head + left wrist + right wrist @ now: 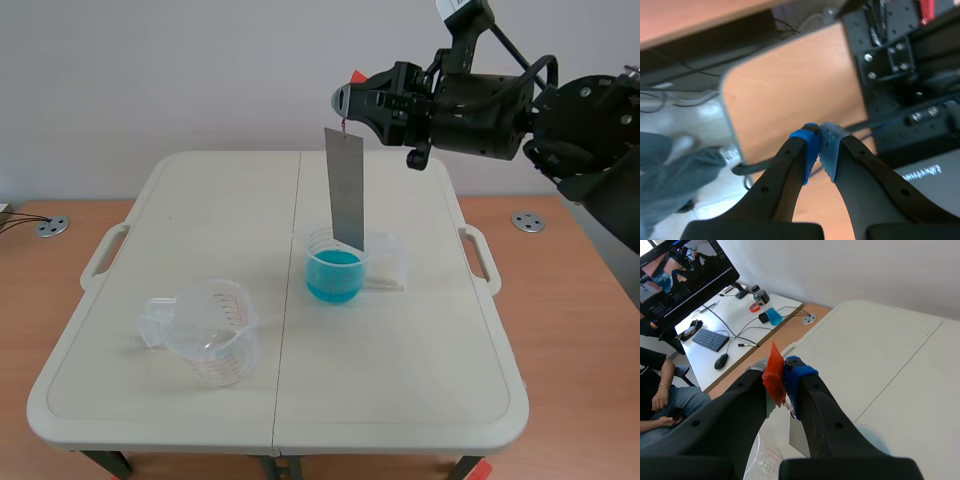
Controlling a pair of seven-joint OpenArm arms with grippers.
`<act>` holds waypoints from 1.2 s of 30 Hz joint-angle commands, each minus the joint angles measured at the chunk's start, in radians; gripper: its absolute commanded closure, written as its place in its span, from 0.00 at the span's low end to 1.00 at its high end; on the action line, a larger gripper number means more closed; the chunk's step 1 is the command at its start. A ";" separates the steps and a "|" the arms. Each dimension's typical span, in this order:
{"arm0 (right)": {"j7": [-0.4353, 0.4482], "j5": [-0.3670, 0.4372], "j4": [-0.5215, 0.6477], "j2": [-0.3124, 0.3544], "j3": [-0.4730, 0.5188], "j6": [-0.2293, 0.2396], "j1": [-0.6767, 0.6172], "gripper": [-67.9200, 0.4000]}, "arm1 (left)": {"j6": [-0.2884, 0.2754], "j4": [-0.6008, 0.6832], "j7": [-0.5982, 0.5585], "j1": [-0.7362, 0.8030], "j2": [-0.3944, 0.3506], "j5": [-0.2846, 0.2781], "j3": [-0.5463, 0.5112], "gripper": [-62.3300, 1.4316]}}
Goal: Hold the metal plate by the orange handle, dip it into the blue solution, take it out and point at it, then put the plate back in the beaker on the left.
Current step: 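Lower the plate into the blue solution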
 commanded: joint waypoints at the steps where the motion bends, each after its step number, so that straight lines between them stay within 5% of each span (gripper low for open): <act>1: 0.019 0.014 0.014 0.003 0.006 0.008 0.029 0.97 | 0.002 0.008 -0.013 -0.003 0.002 -0.002 -0.008 0.93; 26: 0.123 -0.151 -0.175 -0.070 0.006 0.113 0.029 0.97 | 0.002 -0.011 -0.013 -0.003 0.002 -0.003 -0.004 0.93; 36: 0.169 -0.232 -0.238 -0.096 0.006 0.114 0.028 0.97 | 0.002 -0.011 0.007 -0.003 0.002 -0.003 -0.004 0.93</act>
